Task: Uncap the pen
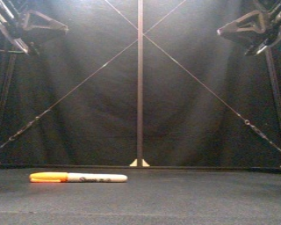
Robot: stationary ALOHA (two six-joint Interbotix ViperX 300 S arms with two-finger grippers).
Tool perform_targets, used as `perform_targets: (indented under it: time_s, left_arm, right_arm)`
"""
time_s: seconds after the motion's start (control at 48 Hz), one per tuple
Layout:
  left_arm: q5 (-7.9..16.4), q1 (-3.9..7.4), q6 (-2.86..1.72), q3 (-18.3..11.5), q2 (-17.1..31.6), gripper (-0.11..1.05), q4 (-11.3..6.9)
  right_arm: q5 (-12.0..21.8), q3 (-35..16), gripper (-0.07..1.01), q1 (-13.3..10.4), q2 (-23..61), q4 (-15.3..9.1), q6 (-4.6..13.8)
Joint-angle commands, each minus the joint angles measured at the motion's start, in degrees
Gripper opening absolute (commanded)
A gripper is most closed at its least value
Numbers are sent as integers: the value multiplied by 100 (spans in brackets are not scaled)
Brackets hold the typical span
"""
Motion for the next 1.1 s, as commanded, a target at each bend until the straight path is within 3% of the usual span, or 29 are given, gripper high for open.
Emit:
perform_targets:
  time_s: [0.021, 0.167, 0.312, 0.479, 0.75, 0.896, 1.104]
  left_arm:
    - [-53, 9, 53, -44, 62, -7, 114]
    - [-62, -9, 53, 53, 123, 0, 255]
    - [-62, -44, 0, 281, 299, 2, 229]
    - [-62, -132, 9, 422, 615, 2, 193]
    - [-35, -158, 26, 431, 932, 2, 193]
    - [-26, -158, 26, 439, 932, 2, 193]
    - [-18, -158, 26, 466, 932, 2, 193]
  right_arm:
    - [-105, -237, -5, -9, 272, -9, 44]
    - [-202, -747, -2, -18, 1230, -123, -9]
    - [-220, -1441, 1, -26, 2540, -466, 18]
    - [-229, -2136, 11, -44, 4061, -650, 53]
    - [-237, -3085, 54, -18, 5783, -615, 79]
    - [-229, -3340, 75, 0, 6188, -387, 132]
    - [-185, -3498, 89, 26, 6583, -70, 132]
